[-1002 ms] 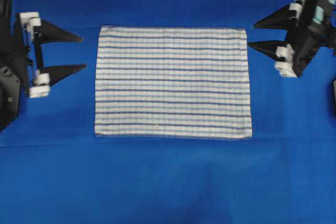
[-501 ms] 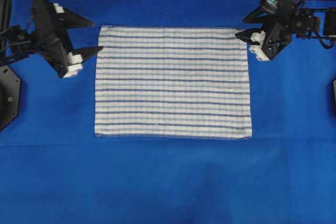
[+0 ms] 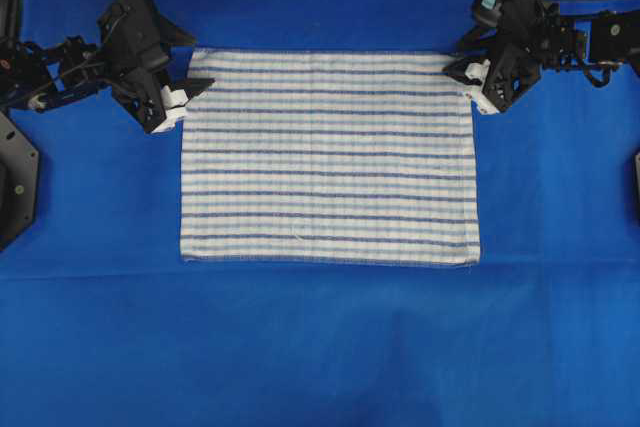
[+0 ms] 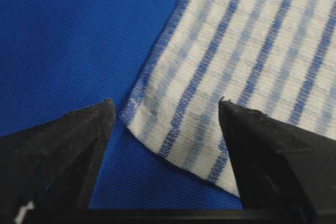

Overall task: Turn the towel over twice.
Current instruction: 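Move both grippers to the far towel corners and pinch them, then lift the pinched far edge up and away with both grippers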

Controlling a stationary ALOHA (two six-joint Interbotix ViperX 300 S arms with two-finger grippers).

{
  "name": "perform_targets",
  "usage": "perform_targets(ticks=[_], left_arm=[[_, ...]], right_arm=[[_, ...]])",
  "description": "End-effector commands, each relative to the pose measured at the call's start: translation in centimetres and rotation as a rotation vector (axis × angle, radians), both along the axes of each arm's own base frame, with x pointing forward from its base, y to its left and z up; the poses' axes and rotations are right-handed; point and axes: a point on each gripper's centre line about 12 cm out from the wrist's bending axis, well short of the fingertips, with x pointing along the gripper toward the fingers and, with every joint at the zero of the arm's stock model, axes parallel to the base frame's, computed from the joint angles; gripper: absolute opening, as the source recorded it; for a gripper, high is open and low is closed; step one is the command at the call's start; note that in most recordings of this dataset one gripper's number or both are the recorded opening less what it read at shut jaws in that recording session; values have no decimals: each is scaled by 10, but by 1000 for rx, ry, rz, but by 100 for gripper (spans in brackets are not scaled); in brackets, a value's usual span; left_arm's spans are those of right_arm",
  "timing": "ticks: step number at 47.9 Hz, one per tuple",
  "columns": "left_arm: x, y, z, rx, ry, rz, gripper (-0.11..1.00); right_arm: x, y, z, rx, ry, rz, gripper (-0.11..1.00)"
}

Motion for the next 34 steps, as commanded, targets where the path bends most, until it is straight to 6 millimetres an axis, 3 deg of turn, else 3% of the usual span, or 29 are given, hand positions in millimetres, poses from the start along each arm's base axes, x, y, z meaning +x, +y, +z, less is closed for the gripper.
perform_targets(ticks=[1, 5, 11, 14, 25, 34], left_arm=[[2, 4, 0, -5, 17, 5, 68], [2, 4, -7, -28, 63, 5, 48], [3, 5, -13, -44, 122, -6, 16], [5, 6, -12, -37, 120, -9, 5], [3, 16, -4, -22, 96, 22, 5], [5, 24, 24, 26, 20, 40, 5]], right_arm=[[4, -3, 3, -7, -13, -1, 57], [4, -3, 3, -10, -10, 4, 46], [3, -2, 2, -10, -4, 8, 11], [2, -2, 2, -10, -4, 8, 7], [2, -5, 9, -23, -1, -4, 7], [1, -20, 32, -71, -6, -52, 7]])
